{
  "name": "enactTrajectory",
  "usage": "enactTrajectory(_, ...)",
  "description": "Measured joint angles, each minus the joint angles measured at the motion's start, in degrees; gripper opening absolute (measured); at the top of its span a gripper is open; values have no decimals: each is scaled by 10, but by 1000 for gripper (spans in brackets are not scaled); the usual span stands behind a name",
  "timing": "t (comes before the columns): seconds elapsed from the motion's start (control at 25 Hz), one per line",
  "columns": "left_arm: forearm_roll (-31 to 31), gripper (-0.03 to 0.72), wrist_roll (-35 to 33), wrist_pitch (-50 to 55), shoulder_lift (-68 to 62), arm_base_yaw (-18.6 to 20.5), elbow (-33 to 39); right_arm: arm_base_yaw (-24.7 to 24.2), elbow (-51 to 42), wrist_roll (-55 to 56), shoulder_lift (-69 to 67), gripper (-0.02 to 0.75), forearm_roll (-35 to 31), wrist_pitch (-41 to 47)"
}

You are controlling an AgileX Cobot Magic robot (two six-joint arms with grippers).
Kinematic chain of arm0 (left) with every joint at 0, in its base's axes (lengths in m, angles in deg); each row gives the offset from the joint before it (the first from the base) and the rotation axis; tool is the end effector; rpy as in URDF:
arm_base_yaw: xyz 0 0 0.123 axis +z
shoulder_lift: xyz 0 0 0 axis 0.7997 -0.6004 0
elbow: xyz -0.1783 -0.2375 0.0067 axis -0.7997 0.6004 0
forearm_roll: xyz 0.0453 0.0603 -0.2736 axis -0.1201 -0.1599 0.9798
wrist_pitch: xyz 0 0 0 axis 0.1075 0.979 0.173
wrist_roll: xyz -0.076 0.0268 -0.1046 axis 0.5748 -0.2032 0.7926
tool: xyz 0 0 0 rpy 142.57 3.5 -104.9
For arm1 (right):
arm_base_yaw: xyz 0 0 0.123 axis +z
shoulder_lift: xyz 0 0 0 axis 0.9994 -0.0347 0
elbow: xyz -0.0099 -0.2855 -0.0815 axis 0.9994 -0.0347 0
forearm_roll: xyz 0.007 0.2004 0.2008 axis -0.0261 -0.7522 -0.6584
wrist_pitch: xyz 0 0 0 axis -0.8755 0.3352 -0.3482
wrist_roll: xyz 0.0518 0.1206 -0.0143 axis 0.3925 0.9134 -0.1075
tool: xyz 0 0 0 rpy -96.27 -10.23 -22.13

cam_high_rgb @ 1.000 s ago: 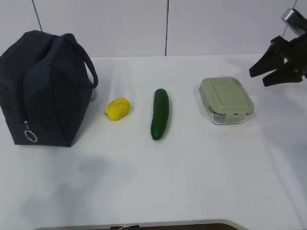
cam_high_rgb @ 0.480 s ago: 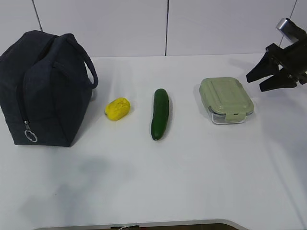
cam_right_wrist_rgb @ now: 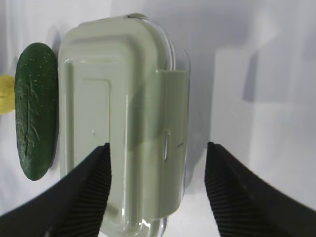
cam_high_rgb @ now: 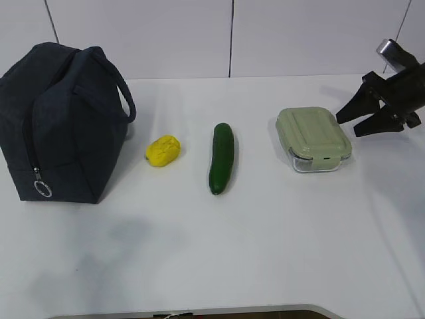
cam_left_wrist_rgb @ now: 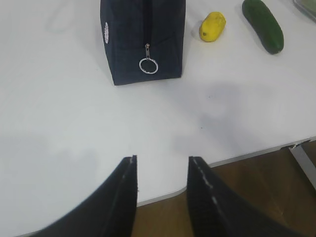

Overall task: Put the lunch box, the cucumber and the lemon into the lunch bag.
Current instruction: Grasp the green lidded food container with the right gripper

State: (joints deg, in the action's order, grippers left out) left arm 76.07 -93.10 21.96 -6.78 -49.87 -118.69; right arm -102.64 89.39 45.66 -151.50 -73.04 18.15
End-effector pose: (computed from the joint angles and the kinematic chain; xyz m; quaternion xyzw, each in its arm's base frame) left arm 0.0442 -0.0308 0.2731 0.0889 0.8562 -0.0663 0.5046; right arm 0.5021 -0.0400 0.1501 -0.0209 0.9322 0.3301 0.1471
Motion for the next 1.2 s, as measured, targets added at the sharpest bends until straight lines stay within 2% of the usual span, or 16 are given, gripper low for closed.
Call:
enactTrajectory(0.24, 0, 242, 0, 0, 0, 0, 0, 0, 1, -6, -24, 482, -15, -1)
enactTrajectory(0.64, 0, 242, 0, 0, 0, 0, 0, 0, 1, -50, -37, 482, -78, -1)
enactTrajectory(1.2, 0, 242, 0, 0, 0, 0, 0, 0, 1, -71, -38, 482, -97, -3)
